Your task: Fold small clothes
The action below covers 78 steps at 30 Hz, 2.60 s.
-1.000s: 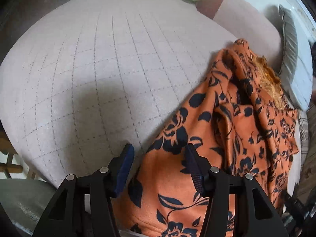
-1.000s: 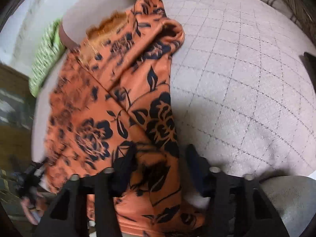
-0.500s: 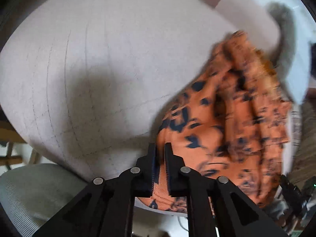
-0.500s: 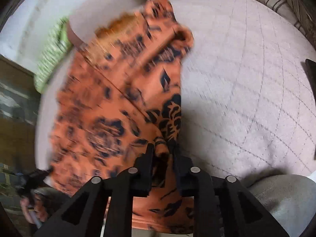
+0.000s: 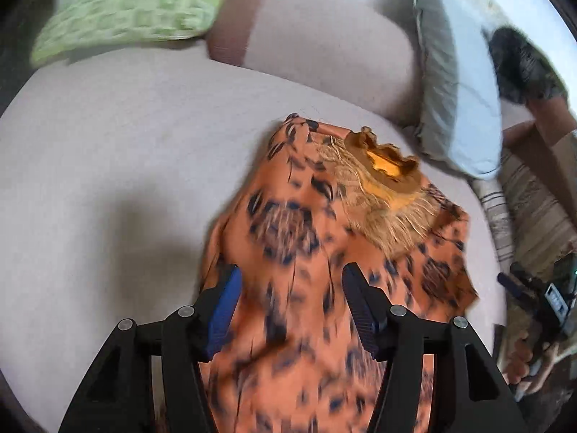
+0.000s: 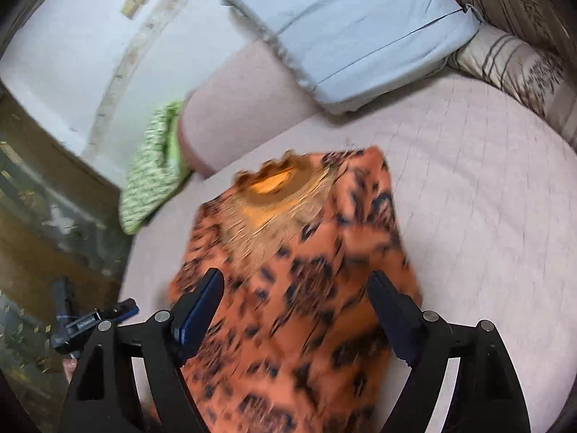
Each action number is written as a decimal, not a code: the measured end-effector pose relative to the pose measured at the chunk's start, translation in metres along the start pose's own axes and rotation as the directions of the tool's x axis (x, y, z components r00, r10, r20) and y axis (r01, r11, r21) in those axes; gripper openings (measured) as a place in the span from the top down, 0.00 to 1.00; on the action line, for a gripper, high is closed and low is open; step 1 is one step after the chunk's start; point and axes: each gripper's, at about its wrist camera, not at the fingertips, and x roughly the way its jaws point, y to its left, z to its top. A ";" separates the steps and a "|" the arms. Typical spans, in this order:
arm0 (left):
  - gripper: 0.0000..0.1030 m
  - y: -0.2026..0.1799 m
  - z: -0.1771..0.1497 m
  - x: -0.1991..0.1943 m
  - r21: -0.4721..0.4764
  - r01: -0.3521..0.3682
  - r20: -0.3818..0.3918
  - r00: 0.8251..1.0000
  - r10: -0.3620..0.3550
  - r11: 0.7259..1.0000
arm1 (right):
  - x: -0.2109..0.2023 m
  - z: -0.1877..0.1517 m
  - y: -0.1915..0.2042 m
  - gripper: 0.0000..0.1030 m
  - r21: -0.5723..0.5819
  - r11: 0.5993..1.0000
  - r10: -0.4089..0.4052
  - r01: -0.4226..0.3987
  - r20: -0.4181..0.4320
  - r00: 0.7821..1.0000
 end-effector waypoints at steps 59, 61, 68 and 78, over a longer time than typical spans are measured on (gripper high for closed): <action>0.92 0.105 0.127 0.023 -0.133 0.133 0.233 0.967 -0.099 0.982 | 0.104 0.148 0.024 0.89 -0.249 0.963 -0.113 0.104 -0.019 0.993; 0.92 0.101 0.089 -0.022 -0.109 0.174 0.285 0.949 -0.137 0.979 | 0.059 0.126 0.036 0.89 -0.267 0.961 -0.065 0.067 0.017 0.998; 0.92 0.121 -0.092 -0.105 -0.169 0.258 0.380 0.908 -0.179 0.951 | -0.083 0.006 0.037 0.88 -0.272 0.962 0.026 0.005 0.112 0.993; 0.92 0.178 -0.207 -0.049 -0.414 0.157 0.135 0.985 -0.110 0.897 | -0.055 -0.133 -0.027 0.88 -0.080 0.988 -0.138 0.134 -0.052 0.989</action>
